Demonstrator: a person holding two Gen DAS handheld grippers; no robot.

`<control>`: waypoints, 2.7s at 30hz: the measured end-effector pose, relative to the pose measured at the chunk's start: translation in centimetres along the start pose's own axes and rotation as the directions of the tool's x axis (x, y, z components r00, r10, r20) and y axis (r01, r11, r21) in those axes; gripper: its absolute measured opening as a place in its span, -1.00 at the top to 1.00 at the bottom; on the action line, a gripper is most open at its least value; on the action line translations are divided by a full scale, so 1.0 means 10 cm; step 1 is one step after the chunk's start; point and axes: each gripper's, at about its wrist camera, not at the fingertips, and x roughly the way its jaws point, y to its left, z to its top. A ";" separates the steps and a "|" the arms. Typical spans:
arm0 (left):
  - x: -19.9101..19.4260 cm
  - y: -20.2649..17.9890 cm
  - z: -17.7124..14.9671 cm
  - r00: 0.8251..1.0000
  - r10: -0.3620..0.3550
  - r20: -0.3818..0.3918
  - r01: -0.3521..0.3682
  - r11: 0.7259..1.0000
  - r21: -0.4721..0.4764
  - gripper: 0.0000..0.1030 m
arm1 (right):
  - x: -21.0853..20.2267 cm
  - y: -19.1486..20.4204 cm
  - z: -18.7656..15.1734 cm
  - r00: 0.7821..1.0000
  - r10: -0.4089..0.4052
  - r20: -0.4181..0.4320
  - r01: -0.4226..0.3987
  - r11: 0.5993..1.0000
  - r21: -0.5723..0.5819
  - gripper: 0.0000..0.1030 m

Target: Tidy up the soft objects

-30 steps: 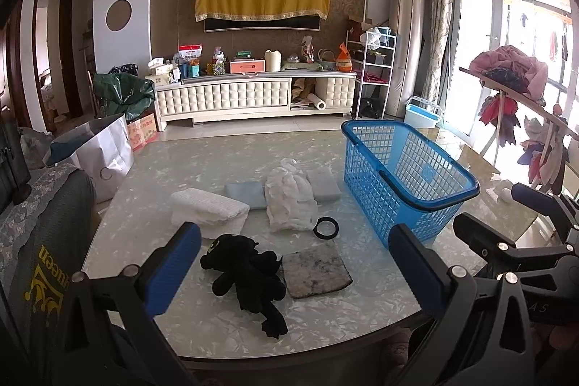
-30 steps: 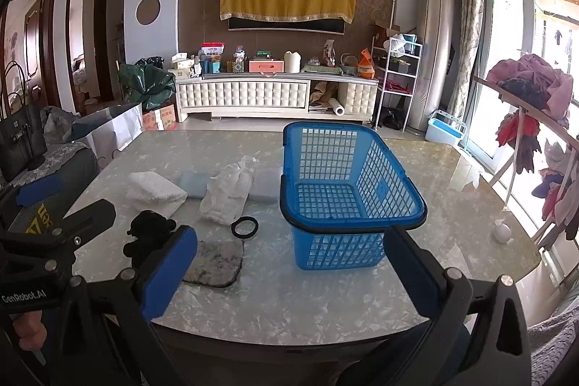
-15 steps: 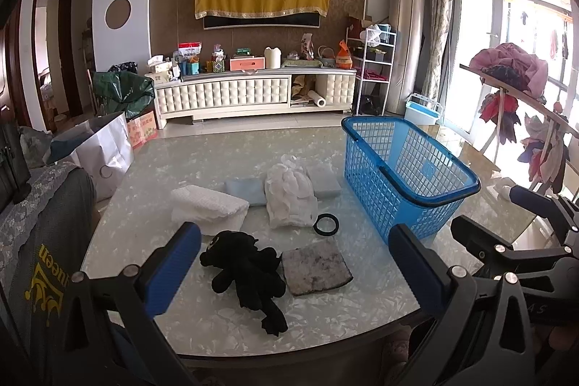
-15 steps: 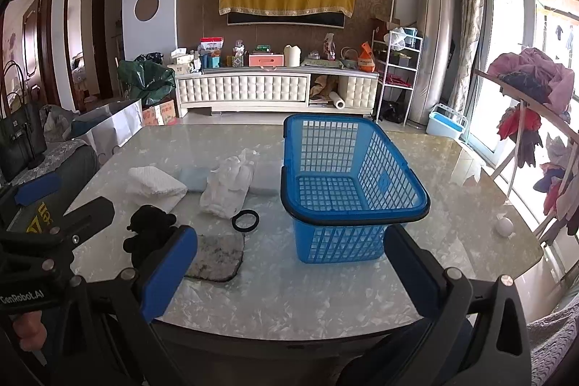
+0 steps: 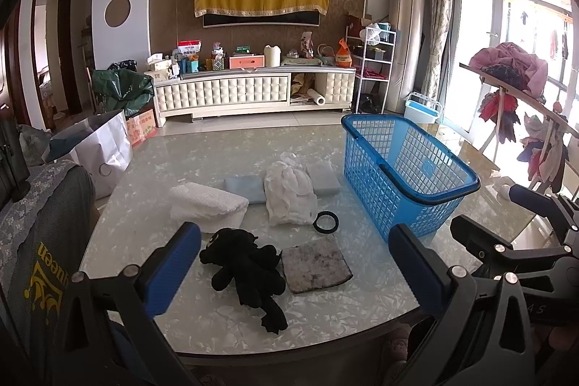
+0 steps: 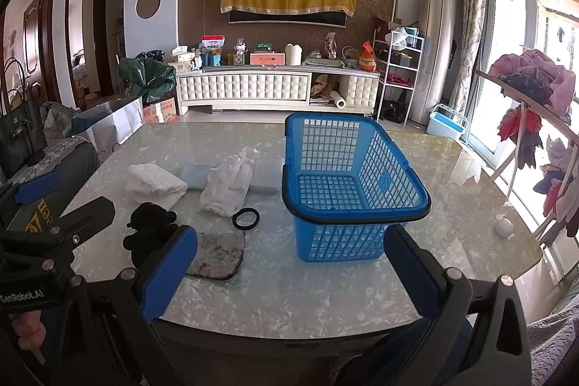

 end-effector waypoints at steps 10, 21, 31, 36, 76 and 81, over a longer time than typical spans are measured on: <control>-0.01 -0.01 -0.02 1.000 -0.006 0.002 0.006 1.000 0.000 -1.00 | -0.01 0.00 -0.01 1.000 0.000 0.001 0.000 1.000 -0.001 -1.00; 0.00 -0.01 -0.02 1.000 -0.022 -0.012 0.022 1.000 -0.008 -1.00 | -0.01 0.00 -0.02 1.000 0.005 0.000 -0.005 1.000 -0.002 -1.00; 0.07 -0.04 0.03 0.998 -0.046 -0.041 0.045 0.999 -0.023 -1.00 | 0.00 -0.03 0.02 1.000 0.013 -0.007 -0.013 1.000 0.000 -1.00; 0.10 -0.02 0.10 0.998 -0.048 -0.041 0.047 0.998 -0.028 -1.00 | 0.02 -0.09 0.05 0.999 0.046 -0.014 -0.046 0.999 0.010 -1.00; 1.26 1.15 -0.01 0.895 -0.062 -0.441 0.062 0.998 -0.016 -1.00 | 1.24 0.76 0.46 0.896 0.269 -0.353 -0.350 0.917 -0.190 -1.00; 1.48 1.20 -0.18 0.864 -0.085 -0.497 0.079 0.996 -0.033 -1.00 | 1.41 0.85 0.34 0.861 0.289 -0.419 -0.385 0.908 -0.164 -1.00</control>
